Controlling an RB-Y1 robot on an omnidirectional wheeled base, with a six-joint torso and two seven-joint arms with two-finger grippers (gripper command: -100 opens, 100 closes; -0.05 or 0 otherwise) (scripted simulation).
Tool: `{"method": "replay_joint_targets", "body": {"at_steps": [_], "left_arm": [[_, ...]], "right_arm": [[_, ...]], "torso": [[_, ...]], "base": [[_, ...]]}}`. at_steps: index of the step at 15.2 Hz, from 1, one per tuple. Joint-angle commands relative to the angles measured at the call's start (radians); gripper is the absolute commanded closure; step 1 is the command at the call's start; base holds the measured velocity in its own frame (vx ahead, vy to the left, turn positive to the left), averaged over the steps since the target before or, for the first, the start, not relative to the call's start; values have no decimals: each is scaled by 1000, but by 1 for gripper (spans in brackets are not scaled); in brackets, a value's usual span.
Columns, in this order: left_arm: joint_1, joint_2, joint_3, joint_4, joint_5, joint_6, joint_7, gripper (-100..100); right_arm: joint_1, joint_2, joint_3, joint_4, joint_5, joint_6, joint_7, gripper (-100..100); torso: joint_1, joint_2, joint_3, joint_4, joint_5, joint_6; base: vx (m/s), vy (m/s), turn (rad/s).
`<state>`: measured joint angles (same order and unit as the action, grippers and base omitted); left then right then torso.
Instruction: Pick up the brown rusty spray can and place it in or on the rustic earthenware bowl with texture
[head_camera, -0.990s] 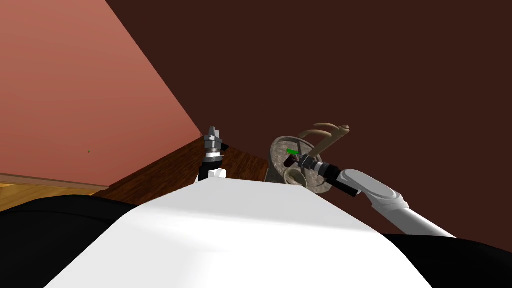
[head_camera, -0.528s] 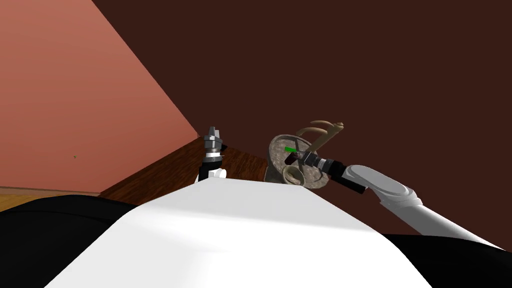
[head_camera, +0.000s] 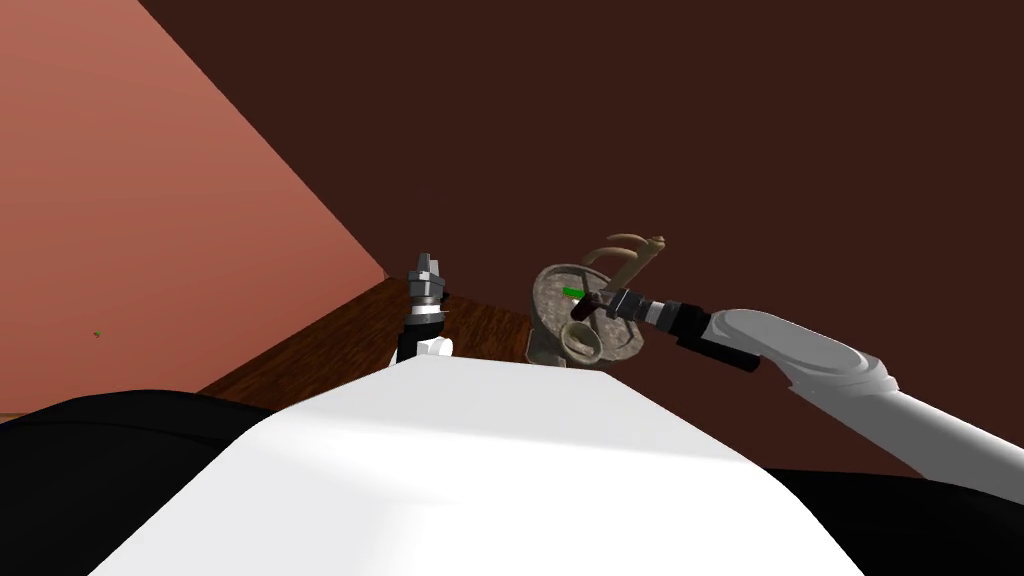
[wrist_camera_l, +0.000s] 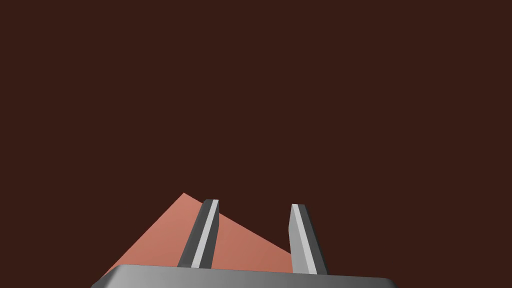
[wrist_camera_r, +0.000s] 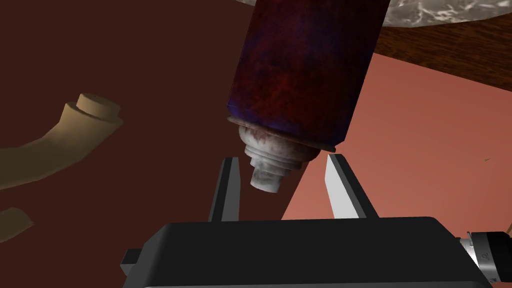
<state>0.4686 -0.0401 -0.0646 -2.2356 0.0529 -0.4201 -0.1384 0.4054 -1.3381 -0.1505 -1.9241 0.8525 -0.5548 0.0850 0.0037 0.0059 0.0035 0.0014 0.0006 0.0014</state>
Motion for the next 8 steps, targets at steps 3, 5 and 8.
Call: {"method": "replay_joint_targets", "body": {"at_steps": [3, 5, 8], "left_arm": [[0, 0, 0, 0, 0, 0, 0, 0], [0, 0, 0, 0, 0, 0, 0, 0], [0, 0, 0, 0, 0, 0, 0, 0]], "right_arm": [[-10, -68, -47, -26, -25, -23, -58, 100], [-14, -98, -69, -36, -38, -35, -83, 100], [-21, -141, -100, -50, -56, -52, -118, 100]], "torso": [[0, 0, 0, 0, 0, 0], [1, 2, 2, 1, 1, 0], [3, 6, 4, 2, 1, 1]], "base": [[-53, 12, -120], [-50, 11, -127], [-48, 14, -121]]}}
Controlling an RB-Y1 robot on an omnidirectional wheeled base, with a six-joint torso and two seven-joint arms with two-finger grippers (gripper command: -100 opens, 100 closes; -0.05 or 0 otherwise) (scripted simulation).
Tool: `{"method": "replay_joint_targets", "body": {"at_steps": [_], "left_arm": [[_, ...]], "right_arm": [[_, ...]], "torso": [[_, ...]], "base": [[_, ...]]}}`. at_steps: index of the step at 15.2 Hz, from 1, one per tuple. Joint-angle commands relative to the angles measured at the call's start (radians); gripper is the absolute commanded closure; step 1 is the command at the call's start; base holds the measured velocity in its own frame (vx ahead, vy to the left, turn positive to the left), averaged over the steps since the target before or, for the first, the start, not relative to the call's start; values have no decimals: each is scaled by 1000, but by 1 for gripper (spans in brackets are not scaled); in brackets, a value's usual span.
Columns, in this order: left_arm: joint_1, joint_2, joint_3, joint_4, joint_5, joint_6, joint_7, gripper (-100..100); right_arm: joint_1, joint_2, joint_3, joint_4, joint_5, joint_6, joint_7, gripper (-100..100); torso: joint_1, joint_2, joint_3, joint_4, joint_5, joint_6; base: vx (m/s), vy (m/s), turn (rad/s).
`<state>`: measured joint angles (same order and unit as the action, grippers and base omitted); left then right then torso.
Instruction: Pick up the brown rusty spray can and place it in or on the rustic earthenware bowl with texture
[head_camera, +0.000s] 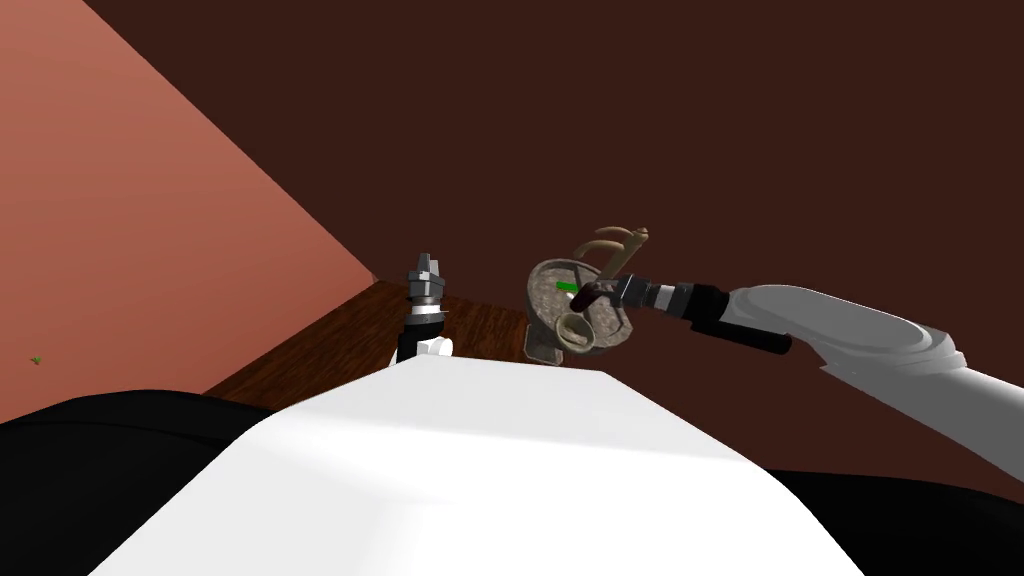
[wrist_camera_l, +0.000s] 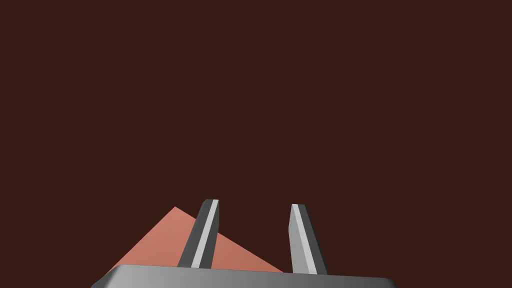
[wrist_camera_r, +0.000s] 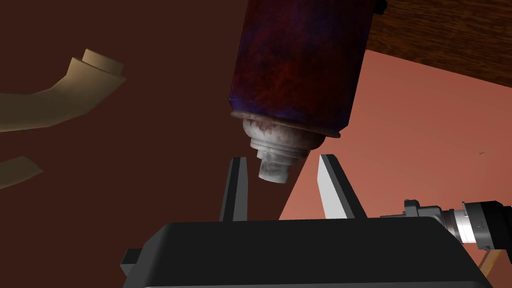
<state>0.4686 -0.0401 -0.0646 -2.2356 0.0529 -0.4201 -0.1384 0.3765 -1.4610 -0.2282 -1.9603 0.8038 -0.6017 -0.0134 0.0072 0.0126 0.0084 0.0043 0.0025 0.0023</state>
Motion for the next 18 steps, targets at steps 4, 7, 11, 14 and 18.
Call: {"method": "replay_joint_targets", "body": {"at_steps": [4, 7, 11, 14, 18], "left_arm": [[0, 0, 0, 0, 0, 0, 0, 0], [0, 0, 0, 0, 0, 0, 0, 0], [0, 0, 0, 0, 0, 0, 0, 0], [0, 0, 0, 0, 0, 0, 0, 0], [0, 0, 0, 0, 0, 0, 0, 0]], "right_arm": [[0, -69, -60, -30, -28, -25, -62, 100], [-8, -118, -96, -45, -49, -44, -102, 100], [0, -128, -115, -55, -51, -48, -116, -100], [0, -128, -115, -55, -51, -48, -116, -100], [-18, -176, -148, -54, -79, -70, -169, -100]], "torso": [[0, 2, 1, 1, 1, 1], [-1, 3, 3, 2, 1, 1], [-2, 5, 4, 2, 2, 2], [-3, 2, 2, 2, 1, 2], [-4, -1, 0, 1, 1, 2]], "base": [[-50, 13, -111], [-51, 5, -122], [-32, 8, -68], [-2, 1, 0], [36, -17, -43]]}}
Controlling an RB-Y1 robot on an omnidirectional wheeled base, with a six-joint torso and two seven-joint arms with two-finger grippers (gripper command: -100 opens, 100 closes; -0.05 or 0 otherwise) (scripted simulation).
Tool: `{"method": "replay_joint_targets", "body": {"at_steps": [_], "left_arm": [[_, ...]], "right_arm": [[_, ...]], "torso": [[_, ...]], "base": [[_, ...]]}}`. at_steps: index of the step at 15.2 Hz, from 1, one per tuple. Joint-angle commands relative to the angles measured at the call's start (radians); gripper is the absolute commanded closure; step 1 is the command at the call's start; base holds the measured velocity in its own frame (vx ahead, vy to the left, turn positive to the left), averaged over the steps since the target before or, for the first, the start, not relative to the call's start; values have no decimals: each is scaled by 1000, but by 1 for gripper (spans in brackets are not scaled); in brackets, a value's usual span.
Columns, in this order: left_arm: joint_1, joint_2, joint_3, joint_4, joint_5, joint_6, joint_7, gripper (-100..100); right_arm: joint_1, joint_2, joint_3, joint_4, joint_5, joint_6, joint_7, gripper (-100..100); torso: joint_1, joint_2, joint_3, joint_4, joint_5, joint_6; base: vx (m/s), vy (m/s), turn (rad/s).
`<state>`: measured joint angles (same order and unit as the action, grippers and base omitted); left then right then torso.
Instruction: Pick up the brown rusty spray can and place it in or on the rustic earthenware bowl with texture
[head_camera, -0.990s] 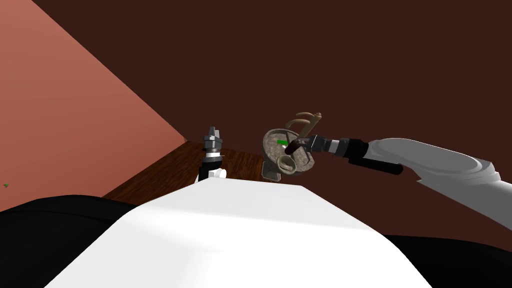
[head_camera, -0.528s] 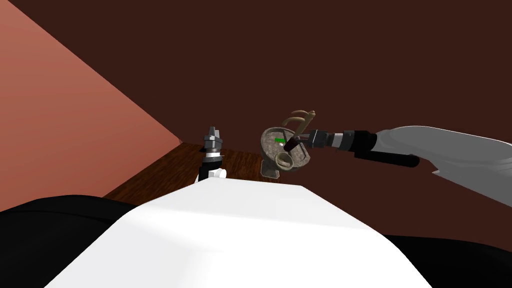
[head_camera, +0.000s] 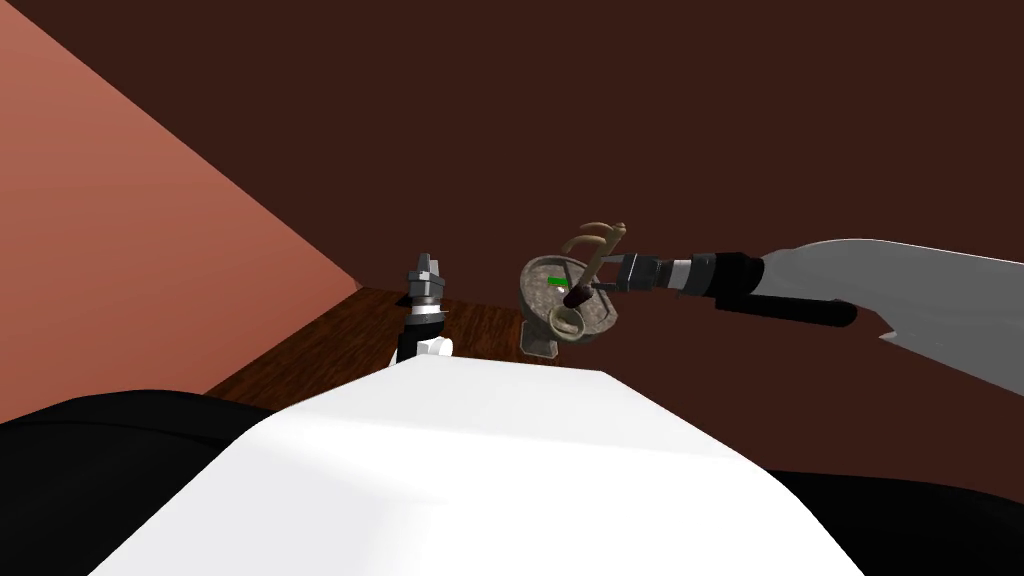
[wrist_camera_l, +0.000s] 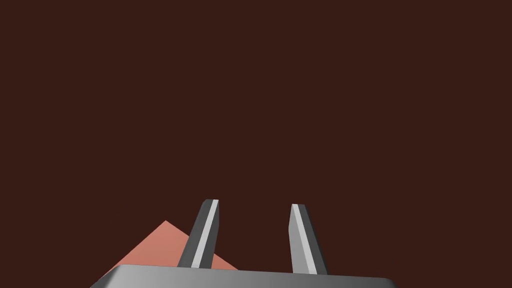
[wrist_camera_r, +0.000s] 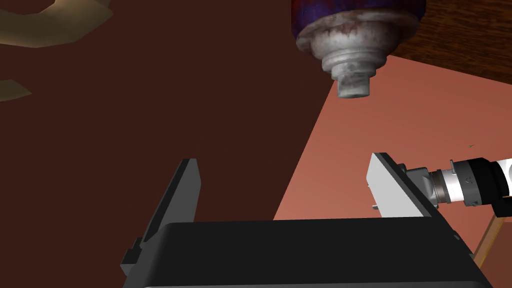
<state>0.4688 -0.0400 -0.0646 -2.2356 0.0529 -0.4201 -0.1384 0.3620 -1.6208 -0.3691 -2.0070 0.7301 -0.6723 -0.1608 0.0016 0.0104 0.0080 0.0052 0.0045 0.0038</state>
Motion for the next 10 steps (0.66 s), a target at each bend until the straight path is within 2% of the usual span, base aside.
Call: {"method": "replay_joint_targets", "body": {"at_steps": [1, 4, 5, 10], "left_arm": [[0, 0, 0, 0, 0, 0, 0, 0], [0, 0, 0, 0, 0, 0, 0, 0], [0, 0, 0, 0, 0, 0, 0, 0], [0, 0, 0, 0, 0, 0, 0, 0]], "right_arm": [[-7, -26, -14, -7, -11, -4, -32, -100], [-21, -65, -41, -6, -33, -21, -74, -100], [-13, -47, -28, -10, -21, -9, -53, -100], [-14, -49, -31, -11, -22, -10, -61, -100]], "torso": [[0, 0, 0, 0, 0, 0], [-3, -1, -1, 0, 0, 0], [-4, -2, -1, 0, 0, 0], [-5, 1, 0, 0, 1, -1]], "base": [[53, -12, -43], [53, -25, -35], [37, -10, -23], [3, 0, 0]]}}
